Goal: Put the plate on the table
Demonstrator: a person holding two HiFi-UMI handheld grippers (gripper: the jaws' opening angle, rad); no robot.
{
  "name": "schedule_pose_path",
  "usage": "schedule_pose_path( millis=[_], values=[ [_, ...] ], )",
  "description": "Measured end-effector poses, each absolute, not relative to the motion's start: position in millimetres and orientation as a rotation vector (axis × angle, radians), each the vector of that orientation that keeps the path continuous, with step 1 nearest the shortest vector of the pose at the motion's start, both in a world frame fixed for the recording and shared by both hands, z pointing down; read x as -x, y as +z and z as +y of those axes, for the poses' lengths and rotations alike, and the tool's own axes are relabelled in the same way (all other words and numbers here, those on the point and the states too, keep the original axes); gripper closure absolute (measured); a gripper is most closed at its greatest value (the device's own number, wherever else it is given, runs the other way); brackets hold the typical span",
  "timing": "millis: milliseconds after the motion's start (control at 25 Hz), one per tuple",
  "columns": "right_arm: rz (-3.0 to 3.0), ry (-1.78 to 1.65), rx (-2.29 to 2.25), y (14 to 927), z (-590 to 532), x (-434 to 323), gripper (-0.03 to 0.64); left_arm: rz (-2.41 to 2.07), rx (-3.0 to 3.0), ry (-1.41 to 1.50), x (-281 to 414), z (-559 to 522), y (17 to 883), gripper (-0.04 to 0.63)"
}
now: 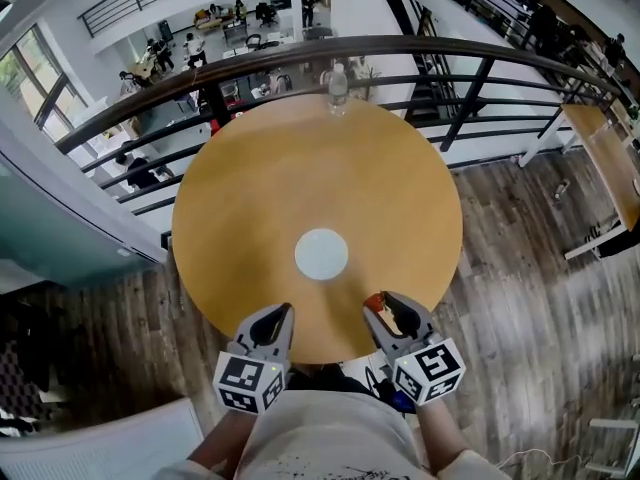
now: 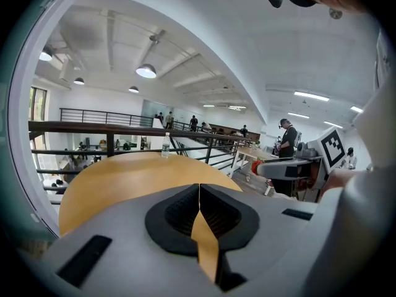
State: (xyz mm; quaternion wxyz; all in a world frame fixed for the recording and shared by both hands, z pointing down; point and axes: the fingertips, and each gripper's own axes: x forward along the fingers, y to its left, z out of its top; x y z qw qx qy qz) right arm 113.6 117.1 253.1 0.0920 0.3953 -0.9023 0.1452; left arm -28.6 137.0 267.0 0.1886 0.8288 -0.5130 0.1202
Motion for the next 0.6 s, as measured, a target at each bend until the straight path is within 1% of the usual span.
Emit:
schedule_pose_path(
  millis=[240,600],
  values=[
    [-2.663,0.466,-1.18,257,97,-115,0.454,-1.43,-2.309,0.359,31,120,272,0.571],
    [-2.632,0.497,-1.227,265,83,-92,0.454,-1.37,-2.343,0.39,52,97,276,0.571]
  ],
)
